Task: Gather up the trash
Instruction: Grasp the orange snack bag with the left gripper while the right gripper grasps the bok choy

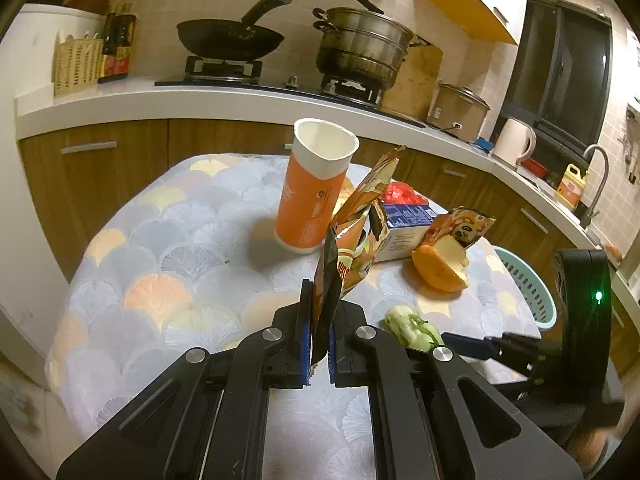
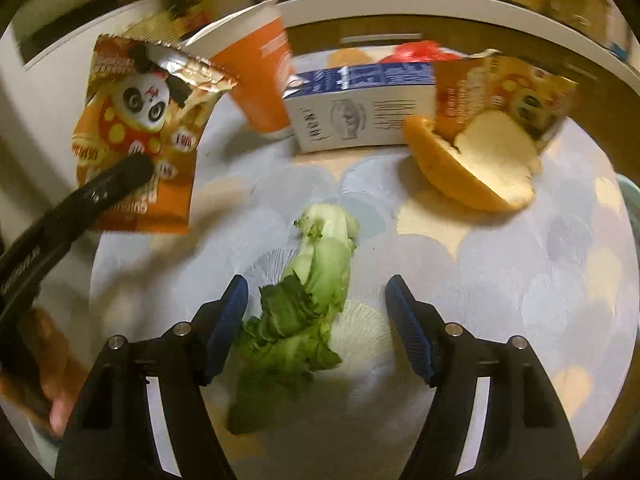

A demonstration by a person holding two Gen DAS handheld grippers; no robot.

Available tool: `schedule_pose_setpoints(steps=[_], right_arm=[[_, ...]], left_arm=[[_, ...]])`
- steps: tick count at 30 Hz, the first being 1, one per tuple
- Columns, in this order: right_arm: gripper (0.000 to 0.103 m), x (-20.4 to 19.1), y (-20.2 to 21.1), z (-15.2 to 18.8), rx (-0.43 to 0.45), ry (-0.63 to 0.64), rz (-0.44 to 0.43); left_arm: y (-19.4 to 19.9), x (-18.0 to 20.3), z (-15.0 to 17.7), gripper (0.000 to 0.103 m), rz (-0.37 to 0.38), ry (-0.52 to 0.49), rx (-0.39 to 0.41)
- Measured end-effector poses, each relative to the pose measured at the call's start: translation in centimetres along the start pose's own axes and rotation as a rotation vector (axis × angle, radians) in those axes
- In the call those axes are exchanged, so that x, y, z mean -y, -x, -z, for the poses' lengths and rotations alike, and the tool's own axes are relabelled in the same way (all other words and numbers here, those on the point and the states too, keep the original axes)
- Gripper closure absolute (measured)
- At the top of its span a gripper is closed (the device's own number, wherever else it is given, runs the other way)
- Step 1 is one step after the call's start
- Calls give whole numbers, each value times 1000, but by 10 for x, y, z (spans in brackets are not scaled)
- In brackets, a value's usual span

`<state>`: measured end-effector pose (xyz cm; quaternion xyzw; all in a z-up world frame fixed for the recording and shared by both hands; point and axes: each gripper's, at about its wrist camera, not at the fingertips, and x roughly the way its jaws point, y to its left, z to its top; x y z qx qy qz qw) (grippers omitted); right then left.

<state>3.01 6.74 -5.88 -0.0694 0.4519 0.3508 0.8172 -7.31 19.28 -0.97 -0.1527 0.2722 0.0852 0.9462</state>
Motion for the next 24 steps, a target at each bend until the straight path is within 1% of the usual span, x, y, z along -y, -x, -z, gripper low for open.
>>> schedule_pose_setpoints(steps=[3, 4, 5, 6, 7, 8, 11, 14, 16, 19, 22, 24], right_arm=[[35, -4, 2, 8, 36, -43, 95], [36, -15, 1, 9, 42, -44, 122], [51, -24, 3, 15, 50, -40, 145], [75, -27, 4, 16, 58, -27, 160], [78, -31, 4, 16, 57, -11, 159], [80, -27, 8, 17, 59, -6, 154], [80, -16, 22, 20, 67, -3, 131], [80, -1, 48, 19, 116, 8, 79], [80, 8, 72, 16, 177, 24, 100], [80, 28, 105, 12, 253, 16, 146], [80, 60, 128, 6, 295, -27, 179], [80, 87, 145, 6, 328, -66, 224]], left_arm=[[-1, 4, 0, 99, -2, -5, -4], [0, 5, 1, 99, -2, -7, -4], [0, 7, 1, 99, -4, -11, -4], [0, 8, 1, 99, -6, -16, -7], [0, 9, 2, 99, -8, -18, -9], [0, 11, 2, 99, -8, -20, -12], [0, 18, 2, 99, 4, -27, -18], [5, 30, -4, 99, 83, -22, -5], [7, 40, -9, 99, 94, -36, 6], [5, 61, -21, 99, 144, -50, 15], [-4, 92, -30, 99, 180, -90, 10], [-14, 117, -33, 99, 216, -126, -7]])
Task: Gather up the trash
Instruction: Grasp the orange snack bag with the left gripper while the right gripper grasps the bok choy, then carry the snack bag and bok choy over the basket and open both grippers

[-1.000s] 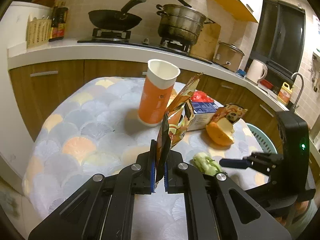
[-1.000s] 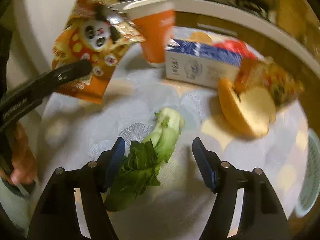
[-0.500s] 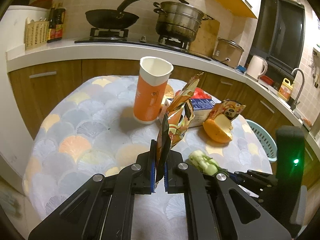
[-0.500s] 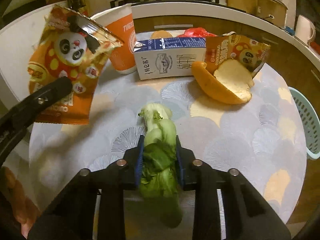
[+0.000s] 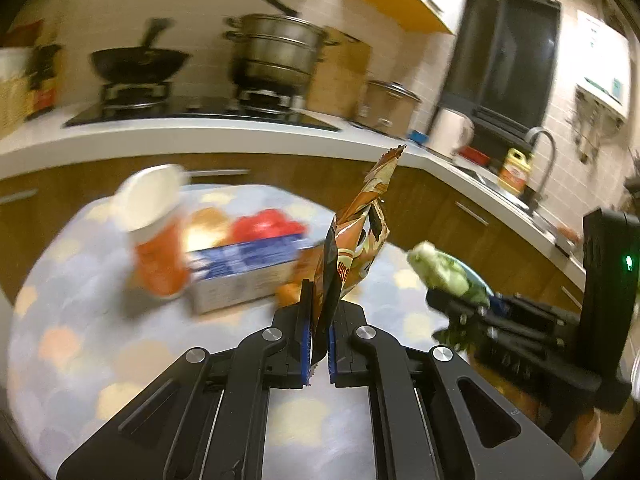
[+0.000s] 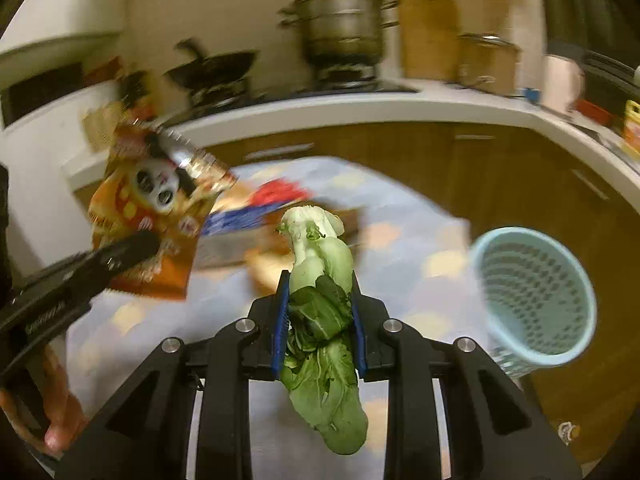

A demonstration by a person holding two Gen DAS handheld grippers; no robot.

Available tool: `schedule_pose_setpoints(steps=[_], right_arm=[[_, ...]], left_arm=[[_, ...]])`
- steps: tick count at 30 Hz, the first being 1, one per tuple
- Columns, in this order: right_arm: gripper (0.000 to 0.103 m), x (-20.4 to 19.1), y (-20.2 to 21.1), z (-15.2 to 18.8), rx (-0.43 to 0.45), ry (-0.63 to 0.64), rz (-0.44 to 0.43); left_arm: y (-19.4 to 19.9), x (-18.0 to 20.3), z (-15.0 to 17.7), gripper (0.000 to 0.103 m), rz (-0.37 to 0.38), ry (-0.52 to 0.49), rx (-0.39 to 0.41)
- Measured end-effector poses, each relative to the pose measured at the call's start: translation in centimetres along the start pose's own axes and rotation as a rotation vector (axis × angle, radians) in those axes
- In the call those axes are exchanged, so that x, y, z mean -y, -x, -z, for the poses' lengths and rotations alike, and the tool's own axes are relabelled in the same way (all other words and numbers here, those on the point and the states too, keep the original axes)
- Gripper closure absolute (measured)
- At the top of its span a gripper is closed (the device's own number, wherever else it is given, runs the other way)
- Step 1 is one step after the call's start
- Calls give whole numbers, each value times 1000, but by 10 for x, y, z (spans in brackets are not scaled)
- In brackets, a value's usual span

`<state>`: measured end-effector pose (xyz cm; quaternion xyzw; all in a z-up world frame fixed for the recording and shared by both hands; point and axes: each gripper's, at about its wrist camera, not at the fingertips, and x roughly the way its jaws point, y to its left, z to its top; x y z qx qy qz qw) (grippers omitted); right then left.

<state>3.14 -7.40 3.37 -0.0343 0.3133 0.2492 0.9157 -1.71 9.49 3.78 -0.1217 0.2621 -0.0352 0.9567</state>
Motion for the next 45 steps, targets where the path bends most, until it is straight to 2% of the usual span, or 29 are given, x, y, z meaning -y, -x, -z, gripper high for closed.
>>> schedule_pose_setpoints(steps=[3, 7, 13, 17, 21, 24, 27, 30, 32, 33, 34, 36, 37, 45], right_arm=[[80, 40, -1, -13, 33, -55, 43], [80, 104, 14, -18, 86, -146, 142], [80, 181, 17, -15, 91, -239, 245], [80, 220, -1, -4, 40, -272, 292], [80, 257, -36, 15, -62, -332, 313], [80, 276, -61, 28, -138, -373, 303], [80, 293, -92, 43, -250, -404, 300], [78, 303, -105, 53, -283, -434, 280], [78, 308, -110, 54, -285, -444, 271], [76, 310, -111, 55, -286, -442, 266], [75, 311, -112, 55, -287, -441, 262], [58, 313, -109, 54, -273, -443, 262], [55, 314, -107, 53, -263, -443, 263], [55, 302, -80, 42, -192, -415, 266]], left_arm=[[-25, 33, -7, 99, 52, -63, -39], [-63, 84, -17, 99, 108, -144, -88], [-123, 142, -31, 99, 181, -186, -155], [-177, 171, -31, 99, 204, -185, -232], [-225, 188, -20, 99, 213, -187, -316], [-253, 199, -8, 98, 184, -212, -368], [-277, 207, 2, 98, 155, -224, -429], [-295, 212, 6, 94, 128, -244, -450], [-304, 215, 9, 77, 120, -265, -469], [-304, 216, 9, 64, 117, -266, -470], [-304, 215, 10, 59, 117, -265, -464], [-305, 214, 11, 57, 127, -261, -471], [-305, 212, 11, 57, 129, -253, -476], [-279, 203, 7, 57, 146, -227, -422]])
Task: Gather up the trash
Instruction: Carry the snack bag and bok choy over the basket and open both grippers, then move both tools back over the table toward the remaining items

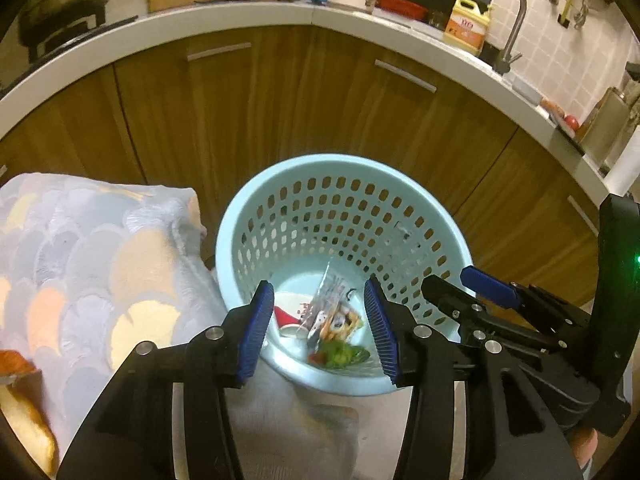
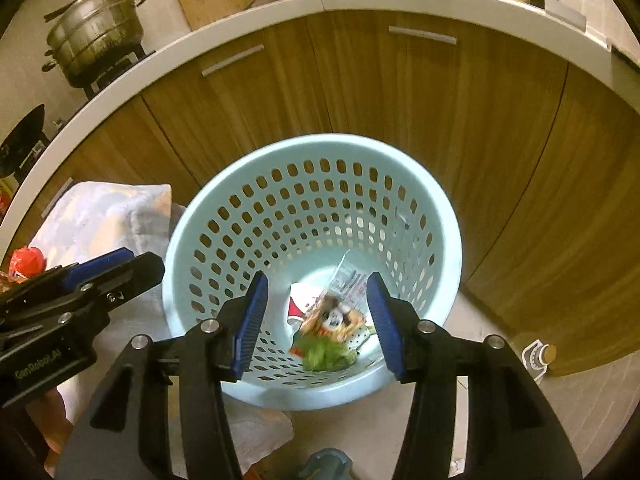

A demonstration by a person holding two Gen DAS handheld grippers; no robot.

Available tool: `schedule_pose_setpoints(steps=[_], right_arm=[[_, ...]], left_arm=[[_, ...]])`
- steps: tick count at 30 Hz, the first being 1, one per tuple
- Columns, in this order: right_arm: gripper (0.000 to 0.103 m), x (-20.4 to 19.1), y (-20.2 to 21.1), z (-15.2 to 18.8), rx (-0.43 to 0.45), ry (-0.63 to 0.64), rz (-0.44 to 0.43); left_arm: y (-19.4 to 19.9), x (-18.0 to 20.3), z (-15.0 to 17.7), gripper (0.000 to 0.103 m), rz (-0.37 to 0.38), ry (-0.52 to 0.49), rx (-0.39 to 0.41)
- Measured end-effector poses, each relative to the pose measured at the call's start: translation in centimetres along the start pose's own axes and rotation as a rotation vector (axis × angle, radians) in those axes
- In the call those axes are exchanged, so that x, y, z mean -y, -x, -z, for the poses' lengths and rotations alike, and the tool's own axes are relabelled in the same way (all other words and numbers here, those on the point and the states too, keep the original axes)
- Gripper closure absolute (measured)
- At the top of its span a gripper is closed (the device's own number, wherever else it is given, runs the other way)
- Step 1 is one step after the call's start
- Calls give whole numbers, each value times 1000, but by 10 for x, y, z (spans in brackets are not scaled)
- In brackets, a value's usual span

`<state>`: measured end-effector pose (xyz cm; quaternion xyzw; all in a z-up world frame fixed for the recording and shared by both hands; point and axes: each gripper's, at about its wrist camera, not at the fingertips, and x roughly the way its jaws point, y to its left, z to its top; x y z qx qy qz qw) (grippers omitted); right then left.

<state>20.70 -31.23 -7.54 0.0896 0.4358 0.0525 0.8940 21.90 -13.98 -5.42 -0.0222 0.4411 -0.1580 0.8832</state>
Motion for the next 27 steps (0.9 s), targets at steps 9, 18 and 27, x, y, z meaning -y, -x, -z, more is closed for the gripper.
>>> schedule_pose_setpoints(steps=[9, 18, 27], right_arm=[[55, -40, 36, 0, 68, 88, -68], [55, -119, 69, 13, 137, 234, -203], [55, -192, 67, 38, 149, 340, -294]], left_arm=[[59, -3, 12, 57, -29, 4, 121], [159, -44, 44, 53, -179, 87, 321], [261, -122, 101, 40, -440, 278, 493]])
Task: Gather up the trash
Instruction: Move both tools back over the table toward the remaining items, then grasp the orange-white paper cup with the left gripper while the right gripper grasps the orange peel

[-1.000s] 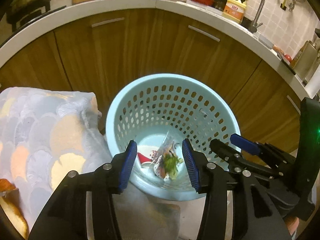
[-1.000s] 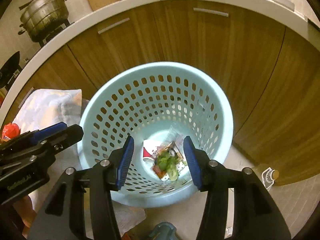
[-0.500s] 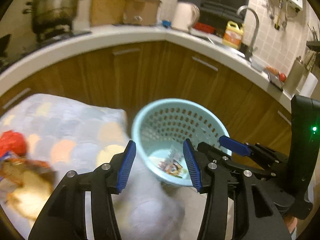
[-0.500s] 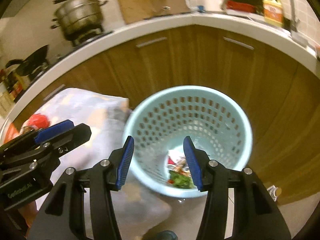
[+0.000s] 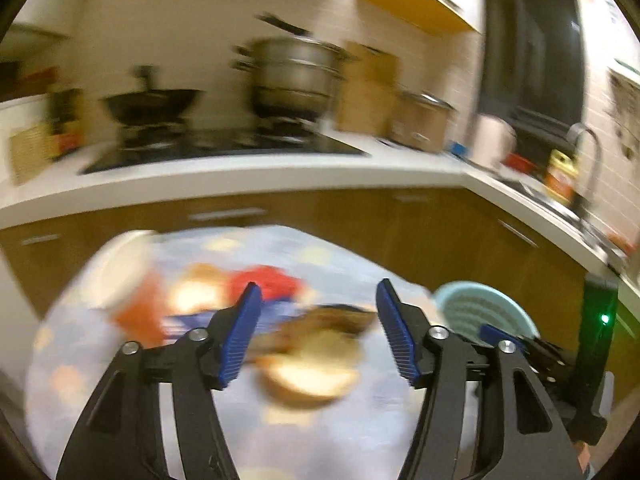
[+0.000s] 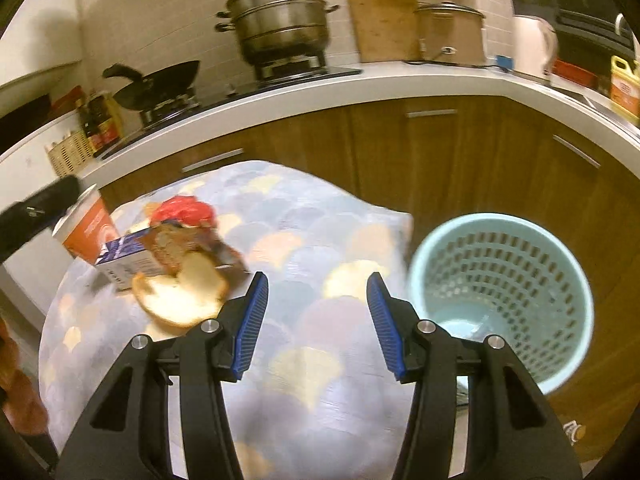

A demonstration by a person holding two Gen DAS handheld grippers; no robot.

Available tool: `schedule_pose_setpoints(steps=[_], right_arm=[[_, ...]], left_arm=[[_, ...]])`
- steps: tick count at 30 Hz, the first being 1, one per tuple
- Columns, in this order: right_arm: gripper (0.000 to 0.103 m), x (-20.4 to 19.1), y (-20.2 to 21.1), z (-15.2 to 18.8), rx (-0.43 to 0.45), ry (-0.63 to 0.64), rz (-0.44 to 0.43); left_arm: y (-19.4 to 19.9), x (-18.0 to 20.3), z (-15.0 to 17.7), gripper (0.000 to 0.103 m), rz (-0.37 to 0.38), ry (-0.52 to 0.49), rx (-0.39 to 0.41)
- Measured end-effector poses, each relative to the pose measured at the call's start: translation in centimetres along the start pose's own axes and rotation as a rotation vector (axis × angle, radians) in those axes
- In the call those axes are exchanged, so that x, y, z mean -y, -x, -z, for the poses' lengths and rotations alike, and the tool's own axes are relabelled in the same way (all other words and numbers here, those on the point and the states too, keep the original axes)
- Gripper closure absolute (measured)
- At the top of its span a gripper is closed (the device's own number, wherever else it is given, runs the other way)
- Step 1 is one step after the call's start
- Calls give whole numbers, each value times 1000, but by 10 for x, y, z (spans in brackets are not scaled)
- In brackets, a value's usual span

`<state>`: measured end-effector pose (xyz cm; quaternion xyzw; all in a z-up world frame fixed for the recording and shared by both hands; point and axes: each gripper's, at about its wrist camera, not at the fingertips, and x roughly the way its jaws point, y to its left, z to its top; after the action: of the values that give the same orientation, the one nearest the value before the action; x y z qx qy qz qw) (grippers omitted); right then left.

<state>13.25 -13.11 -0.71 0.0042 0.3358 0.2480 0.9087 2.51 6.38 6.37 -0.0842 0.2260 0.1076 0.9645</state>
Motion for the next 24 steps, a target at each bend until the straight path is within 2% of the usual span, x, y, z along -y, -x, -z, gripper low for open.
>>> schedule_pose_setpoints(steps=[3, 7, 10, 12, 17, 22, 24], right_arm=[[55, -16, -12, 1, 9, -2, -32], [55, -37, -29, 4, 6, -7, -98], [55, -51, -39, 9, -1, 16, -119], [55, -59, -39, 11, 1, 60, -118], [54, -70, -41, 16, -22, 129, -165], [40, -75, -44, 18, -37, 157, -178], [29, -78, -47, 18, -58, 169, -188]], left_arm=[[17, -39, 0, 28, -97, 51, 38], [15, -84, 2, 28, -180, 83, 12], [5, -111, 8, 28, -170, 104, -30], [-7, -120, 11, 28, -129, 107, -61], [-47, -138, 18, 27, -131, 118, -137], [-75, -153, 15, 27, -110, 130, -169], [-82, -157, 14, 30, -104, 140, -165]])
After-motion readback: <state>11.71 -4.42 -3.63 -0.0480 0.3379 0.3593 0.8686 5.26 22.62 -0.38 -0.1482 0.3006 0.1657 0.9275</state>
